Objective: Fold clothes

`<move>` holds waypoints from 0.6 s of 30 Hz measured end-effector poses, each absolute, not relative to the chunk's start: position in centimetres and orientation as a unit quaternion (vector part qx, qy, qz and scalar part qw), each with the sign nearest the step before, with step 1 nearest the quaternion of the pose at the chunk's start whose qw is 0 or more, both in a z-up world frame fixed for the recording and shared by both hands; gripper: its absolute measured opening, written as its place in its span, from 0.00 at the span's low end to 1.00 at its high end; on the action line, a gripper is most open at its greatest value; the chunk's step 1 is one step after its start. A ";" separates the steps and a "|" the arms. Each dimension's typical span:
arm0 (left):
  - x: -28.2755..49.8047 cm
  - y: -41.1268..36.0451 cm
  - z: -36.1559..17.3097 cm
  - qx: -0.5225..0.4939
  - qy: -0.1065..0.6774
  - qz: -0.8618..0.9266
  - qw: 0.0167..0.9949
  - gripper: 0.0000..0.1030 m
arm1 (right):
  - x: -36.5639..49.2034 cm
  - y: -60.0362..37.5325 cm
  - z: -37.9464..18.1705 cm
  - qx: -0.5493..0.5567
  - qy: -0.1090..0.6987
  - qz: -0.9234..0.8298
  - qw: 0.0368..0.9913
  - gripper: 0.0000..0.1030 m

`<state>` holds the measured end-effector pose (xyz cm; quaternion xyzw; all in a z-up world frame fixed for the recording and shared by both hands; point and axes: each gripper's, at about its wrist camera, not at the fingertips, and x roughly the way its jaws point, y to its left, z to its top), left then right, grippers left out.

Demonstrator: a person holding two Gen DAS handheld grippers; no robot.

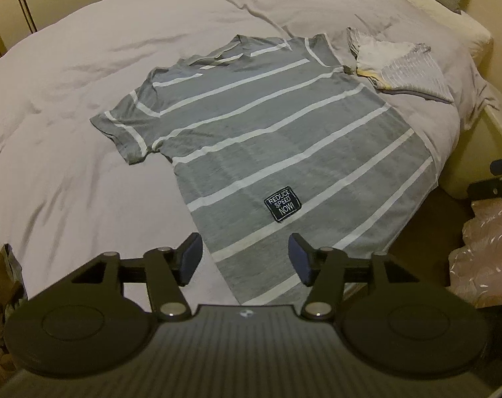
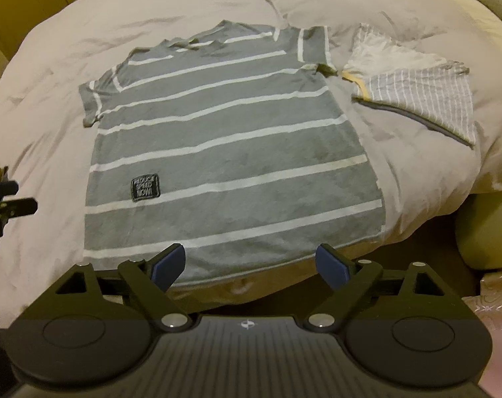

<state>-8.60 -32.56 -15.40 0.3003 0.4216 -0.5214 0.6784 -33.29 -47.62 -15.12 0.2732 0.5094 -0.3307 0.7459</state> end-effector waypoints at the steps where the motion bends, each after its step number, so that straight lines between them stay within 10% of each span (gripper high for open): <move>1: -8.7 -32.5 -15.4 0.302 0.422 -0.521 0.677 0.57 | -33.3 -47.3 -15.2 0.274 0.511 -0.331 0.745 0.85; 18: -9.8 -30.2 -16.2 0.316 0.443 -0.495 0.678 0.64 | -32.8 -45.5 -16.7 0.263 0.540 -0.299 0.742 0.85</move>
